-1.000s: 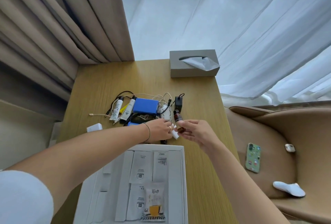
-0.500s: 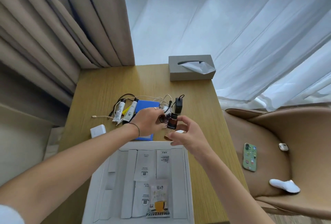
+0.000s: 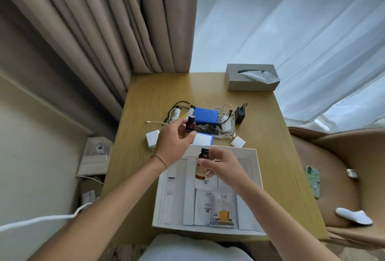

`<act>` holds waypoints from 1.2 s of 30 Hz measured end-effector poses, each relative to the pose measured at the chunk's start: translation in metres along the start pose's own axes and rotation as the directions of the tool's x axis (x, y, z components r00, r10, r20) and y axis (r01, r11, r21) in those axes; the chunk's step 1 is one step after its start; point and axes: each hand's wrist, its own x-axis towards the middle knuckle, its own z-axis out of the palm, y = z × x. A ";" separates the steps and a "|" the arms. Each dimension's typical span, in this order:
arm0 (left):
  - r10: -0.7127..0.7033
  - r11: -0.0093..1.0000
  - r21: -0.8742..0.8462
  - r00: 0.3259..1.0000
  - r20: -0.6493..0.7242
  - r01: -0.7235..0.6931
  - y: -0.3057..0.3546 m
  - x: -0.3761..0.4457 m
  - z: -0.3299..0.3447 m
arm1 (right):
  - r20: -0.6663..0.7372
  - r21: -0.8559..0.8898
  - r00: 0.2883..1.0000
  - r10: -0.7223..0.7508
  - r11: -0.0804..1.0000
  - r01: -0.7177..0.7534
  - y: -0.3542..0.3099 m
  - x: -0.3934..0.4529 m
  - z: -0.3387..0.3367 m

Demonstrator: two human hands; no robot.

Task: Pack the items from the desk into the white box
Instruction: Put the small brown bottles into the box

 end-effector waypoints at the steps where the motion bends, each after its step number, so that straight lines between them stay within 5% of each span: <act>1: -0.022 1.000 -0.007 1.000 -0.012 0.022 -0.003 -0.008 -0.006 | 0.009 -0.029 1.000 0.016 0.999 -0.016 0.004 -0.001 0.008; 9: -0.108 0.992 -0.073 0.992 -0.057 0.104 -0.027 -0.062 -0.042 | 0.016 -0.402 0.998 0.058 0.914 -0.047 0.054 0.007 0.067; 17: -0.174 0.980 -0.107 0.984 -0.047 0.168 -0.044 -0.088 -0.061 | 0.100 -0.756 0.989 0.109 0.654 0.004 0.086 0.018 0.111; 23: -0.187 0.979 -0.079 0.981 0.047 0.190 -0.047 -0.089 -0.064 | 0.106 -0.868 0.990 0.093 0.494 0.047 0.092 0.020 0.122; 30: -0.182 0.983 0.031 0.969 0.167 0.180 -0.031 -0.069 -0.037 | 0.075 -0.857 0.995 0.070 0.514 0.028 0.093 0.015 0.117; 36: -0.229 0.959 0.216 0.949 0.215 0.183 -0.021 -0.056 -0.008 | 0.214 -0.903 0.973 0.085 0.397 0.164 0.083 0.019 0.109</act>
